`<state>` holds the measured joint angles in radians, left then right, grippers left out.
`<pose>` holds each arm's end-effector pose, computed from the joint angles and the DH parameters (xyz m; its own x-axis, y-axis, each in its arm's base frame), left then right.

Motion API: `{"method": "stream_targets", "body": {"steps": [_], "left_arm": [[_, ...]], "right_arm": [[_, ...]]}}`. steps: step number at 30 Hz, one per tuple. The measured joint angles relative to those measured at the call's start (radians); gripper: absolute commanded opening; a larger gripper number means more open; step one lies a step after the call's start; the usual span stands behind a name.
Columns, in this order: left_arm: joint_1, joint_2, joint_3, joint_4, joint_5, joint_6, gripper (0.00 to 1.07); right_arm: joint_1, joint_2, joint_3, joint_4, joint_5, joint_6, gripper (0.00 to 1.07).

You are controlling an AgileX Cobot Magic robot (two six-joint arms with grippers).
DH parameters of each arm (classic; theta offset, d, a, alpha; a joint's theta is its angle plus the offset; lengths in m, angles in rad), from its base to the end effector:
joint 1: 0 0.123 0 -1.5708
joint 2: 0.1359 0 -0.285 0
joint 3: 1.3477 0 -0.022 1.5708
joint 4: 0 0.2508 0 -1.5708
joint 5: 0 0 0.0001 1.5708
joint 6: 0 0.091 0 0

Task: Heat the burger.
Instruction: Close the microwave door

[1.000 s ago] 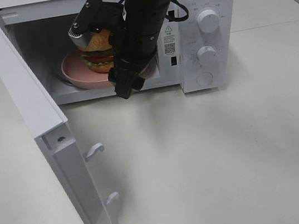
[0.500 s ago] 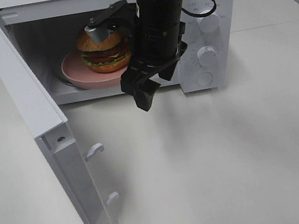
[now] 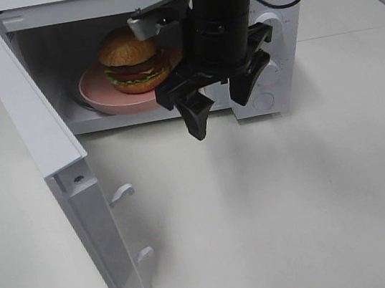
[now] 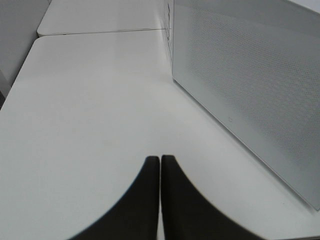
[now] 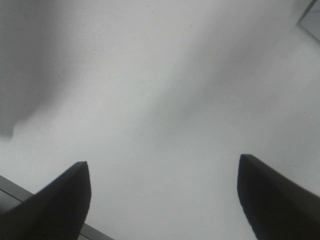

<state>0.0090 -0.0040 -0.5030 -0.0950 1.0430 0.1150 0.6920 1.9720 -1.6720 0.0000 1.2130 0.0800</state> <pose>-0.0052 -0.0075 0.2798 -0.4268 0.0629 -0.9022 0.0937 0.9953 0.0251 0.3147 0.2608 0.2463 -0.8104 -0.5678 -0.1440 -0.5752 0.8180 0.0115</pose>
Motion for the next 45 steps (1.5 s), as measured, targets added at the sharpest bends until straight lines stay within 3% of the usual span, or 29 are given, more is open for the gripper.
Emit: {"method": "stream_targets", "body": {"steps": [9,17,20,22,29,39,45], "left_arm": [[0.000,0.000,0.000,0.000,0.000,0.000,0.00],[0.000,0.000,0.000,0.000,0.000,0.000,0.00],[0.000,0.000,0.000,0.000,0.000,0.000,0.00],[0.000,0.000,0.000,0.000,0.000,0.000,0.00],[0.000,0.000,0.000,0.000,0.000,0.000,0.00],[0.000,0.000,0.000,0.000,0.000,0.000,0.00],[0.000,0.000,0.000,0.000,0.000,0.000,0.00]], "right_arm": [[-0.102,-0.166,0.157,-0.005,0.002,0.053,0.73],[-0.324,-0.447,0.391,-0.040,0.003,0.070,0.73],[-0.342,-0.474,0.410,-0.045,0.003,0.071,0.73],[-0.401,-0.624,0.503,-0.074,0.004,0.071,0.73],[-0.410,-0.843,0.656,-0.081,0.006,0.071,0.73],[-0.410,-1.263,0.966,-0.081,0.011,0.072,0.73],[-0.410,-1.431,1.050,-0.081,0.008,0.072,0.73]]}}
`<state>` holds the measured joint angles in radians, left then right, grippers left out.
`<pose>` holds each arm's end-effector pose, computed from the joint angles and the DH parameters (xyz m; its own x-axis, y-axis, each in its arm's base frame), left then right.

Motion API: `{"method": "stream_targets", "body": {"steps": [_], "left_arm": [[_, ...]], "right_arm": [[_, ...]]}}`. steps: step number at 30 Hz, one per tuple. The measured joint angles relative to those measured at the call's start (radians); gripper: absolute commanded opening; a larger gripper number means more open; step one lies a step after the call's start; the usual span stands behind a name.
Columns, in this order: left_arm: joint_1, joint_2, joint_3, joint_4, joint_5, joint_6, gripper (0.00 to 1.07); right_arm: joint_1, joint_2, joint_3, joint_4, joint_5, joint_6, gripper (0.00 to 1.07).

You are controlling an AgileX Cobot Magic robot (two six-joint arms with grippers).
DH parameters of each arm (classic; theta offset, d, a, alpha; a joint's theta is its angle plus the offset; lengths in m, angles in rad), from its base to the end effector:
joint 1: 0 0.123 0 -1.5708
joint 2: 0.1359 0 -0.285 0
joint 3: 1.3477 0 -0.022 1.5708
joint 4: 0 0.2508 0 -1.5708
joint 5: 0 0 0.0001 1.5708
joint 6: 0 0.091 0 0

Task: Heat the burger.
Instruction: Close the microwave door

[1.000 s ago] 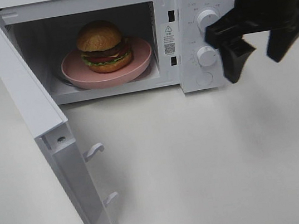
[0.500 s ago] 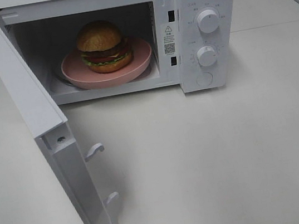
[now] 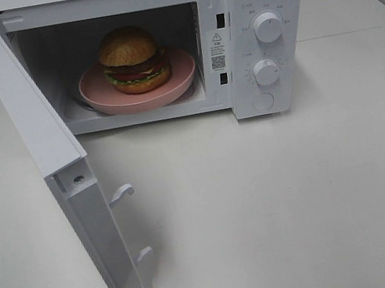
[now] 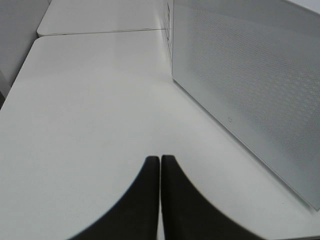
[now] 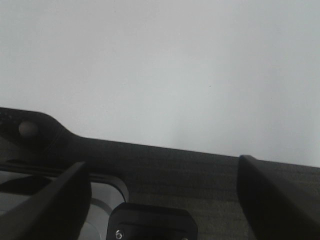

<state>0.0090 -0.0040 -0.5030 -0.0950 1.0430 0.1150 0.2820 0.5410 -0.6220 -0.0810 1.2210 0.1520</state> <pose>-0.0052 -0.0075 0.2798 -0.4268 0.0629 -0.9022 0.0937 0.9953 0.0251 0.0656 0.0118 0.2864 -0.8575 -0.1198 -0.5004 -0.1361 0.9907 -0.0041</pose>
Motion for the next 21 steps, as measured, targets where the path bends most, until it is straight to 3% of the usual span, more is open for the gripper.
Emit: {"method": "stream_targets", "body": {"steps": [5,15,21], "left_arm": [[0.000,0.000,0.000,0.000,0.000,0.000,0.00],[0.000,0.000,0.000,0.000,0.000,0.000,0.00],[0.000,0.000,0.000,-0.007,0.000,0.000,0.00]], "right_arm": [[0.000,-0.200,0.061,0.000,-0.047,-0.012,0.73],[0.000,-0.490,0.071,0.008,-0.132,-0.066,0.73],[0.000,-0.544,0.073,0.010,-0.134,-0.126,0.73]]}}
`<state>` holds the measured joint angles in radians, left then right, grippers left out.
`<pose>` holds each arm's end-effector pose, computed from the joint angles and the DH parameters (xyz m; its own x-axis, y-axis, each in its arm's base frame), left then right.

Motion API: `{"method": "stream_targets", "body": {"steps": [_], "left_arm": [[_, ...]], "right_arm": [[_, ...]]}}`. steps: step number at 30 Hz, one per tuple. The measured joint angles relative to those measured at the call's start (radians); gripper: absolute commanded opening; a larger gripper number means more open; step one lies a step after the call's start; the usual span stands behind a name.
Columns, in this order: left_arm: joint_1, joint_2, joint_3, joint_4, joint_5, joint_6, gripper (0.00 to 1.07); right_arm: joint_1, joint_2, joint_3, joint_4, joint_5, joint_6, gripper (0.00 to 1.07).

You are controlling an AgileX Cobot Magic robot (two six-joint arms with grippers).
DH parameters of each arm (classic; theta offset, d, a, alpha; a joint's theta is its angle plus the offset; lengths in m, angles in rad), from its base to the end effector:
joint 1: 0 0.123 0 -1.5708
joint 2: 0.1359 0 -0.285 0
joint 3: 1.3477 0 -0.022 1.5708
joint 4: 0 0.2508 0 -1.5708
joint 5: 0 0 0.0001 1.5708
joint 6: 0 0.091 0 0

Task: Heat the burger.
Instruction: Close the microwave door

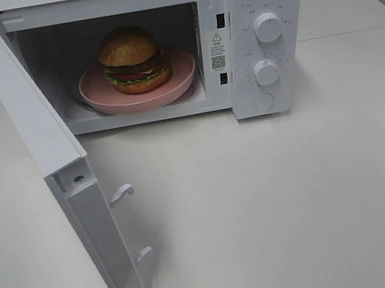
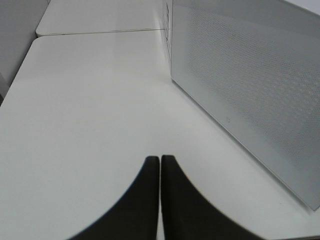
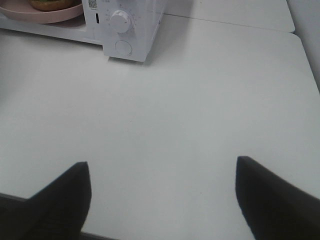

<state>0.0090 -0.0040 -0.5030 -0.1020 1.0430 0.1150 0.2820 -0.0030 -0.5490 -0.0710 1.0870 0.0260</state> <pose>-0.0052 -0.0081 0.2799 -0.4265 0.0594 -0.9025 0.0976 0.9950 0.0193 -0.0104 -0.0090 0.2887 -0.4134 -0.1271 -0.9016 -0.2263 0.9735 -0.0335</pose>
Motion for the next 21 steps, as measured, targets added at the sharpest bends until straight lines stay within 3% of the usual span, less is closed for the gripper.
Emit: {"method": "stream_targets", "body": {"steps": [9,17,21], "left_arm": [[0.000,0.000,-0.006,-0.025,-0.014,0.000,0.00],[0.000,0.019,-0.013,-0.075,-0.227,0.001,0.00],[0.000,0.142,-0.007,-0.079,-0.308,0.028,0.00]], "right_arm": [[0.000,-0.001,0.030,0.010,-0.062,-0.009,0.73],[0.000,-0.001,0.038,0.016,-0.086,-0.010,0.73],[0.000,-0.001,0.038,0.016,-0.086,-0.010,0.73]]}}
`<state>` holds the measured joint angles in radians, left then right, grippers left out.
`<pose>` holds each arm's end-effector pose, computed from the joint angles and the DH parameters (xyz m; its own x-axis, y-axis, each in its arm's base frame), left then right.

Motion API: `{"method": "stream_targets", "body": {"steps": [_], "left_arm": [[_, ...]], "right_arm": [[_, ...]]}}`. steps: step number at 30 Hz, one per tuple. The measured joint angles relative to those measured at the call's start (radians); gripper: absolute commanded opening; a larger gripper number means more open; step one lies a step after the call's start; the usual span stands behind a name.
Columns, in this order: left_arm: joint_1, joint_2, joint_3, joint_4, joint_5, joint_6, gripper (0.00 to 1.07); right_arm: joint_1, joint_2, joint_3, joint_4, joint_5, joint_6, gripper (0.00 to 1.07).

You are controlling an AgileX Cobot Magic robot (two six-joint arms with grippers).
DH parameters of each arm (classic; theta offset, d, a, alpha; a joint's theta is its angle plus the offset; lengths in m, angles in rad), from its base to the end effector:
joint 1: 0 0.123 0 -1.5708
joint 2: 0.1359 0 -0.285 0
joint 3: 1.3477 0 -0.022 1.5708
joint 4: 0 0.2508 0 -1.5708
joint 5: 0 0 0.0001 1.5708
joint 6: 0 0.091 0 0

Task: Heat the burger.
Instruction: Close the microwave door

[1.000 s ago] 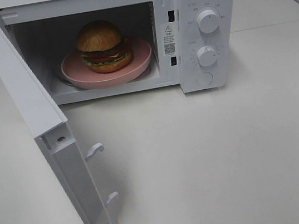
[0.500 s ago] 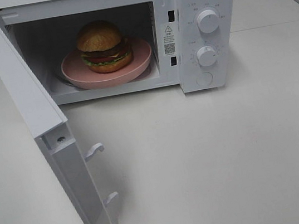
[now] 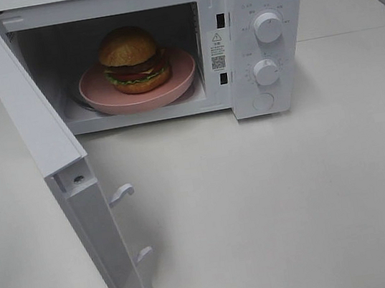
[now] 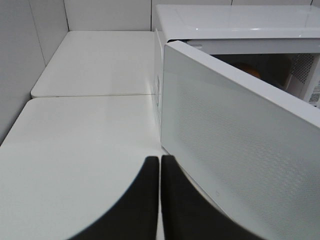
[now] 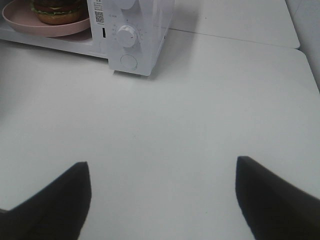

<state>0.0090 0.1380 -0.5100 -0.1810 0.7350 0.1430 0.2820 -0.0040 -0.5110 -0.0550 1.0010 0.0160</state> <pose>0.0279 -0.0107 0.3070 -0.2635 0.0056 -0.9646 0.1096 0.9937 -0.0241 -0.0032 -0.0053 0.2853 -0.3691 -0.1212 -0.9215 -0.2421 0.9698 -0.0306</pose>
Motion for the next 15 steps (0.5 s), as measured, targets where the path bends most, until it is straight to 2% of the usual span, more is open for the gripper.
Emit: {"method": "stream_targets", "body": {"steps": [2,4,5,7,9,10,11,12,13,14,15], "left_arm": [[0.000,0.027,0.000,-0.003,-0.012,0.013,0.00],[0.000,0.130,0.000,-0.028,-0.060,0.057,0.00],[0.000,0.130,0.000,-0.028,-0.060,0.057,0.00],[0.000,0.296,0.000,-0.081,-0.144,0.122,0.00],[0.000,0.331,0.000,-0.098,-0.165,0.140,0.00],[0.000,0.411,0.000,-0.144,-0.213,0.195,0.00],[0.000,0.411,0.000,-0.144,-0.213,0.195,0.00],[0.000,0.455,0.000,-0.172,-0.240,0.229,0.00],[0.000,0.541,0.000,-0.232,-0.296,0.296,0.00],[0.000,0.541,0.000,-0.232,-0.296,0.296,0.00],[0.000,0.582,0.000,-0.270,-0.322,0.334,0.00]], "right_arm": [[0.000,0.000,0.000,0.000,-0.001,0.000,0.73],[0.000,0.000,0.000,0.000,-0.003,0.000,0.73],[0.000,0.000,0.000,0.000,-0.003,0.000,0.73],[0.000,0.000,0.000,0.000,-0.003,0.000,0.73],[0.000,0.000,0.000,0.000,-0.003,0.000,0.73],[0.000,0.000,0.000,0.000,-0.003,0.000,0.73],[0.000,0.000,0.000,0.000,-0.003,0.000,0.73],[0.000,0.000,0.000,0.000,-0.003,0.000,0.73],[0.000,0.000,0.000,0.000,-0.003,0.000,0.73],[0.000,0.000,0.000,0.000,-0.003,0.000,0.73],[0.000,0.000,0.000,0.000,-0.003,0.000,0.73]]}}
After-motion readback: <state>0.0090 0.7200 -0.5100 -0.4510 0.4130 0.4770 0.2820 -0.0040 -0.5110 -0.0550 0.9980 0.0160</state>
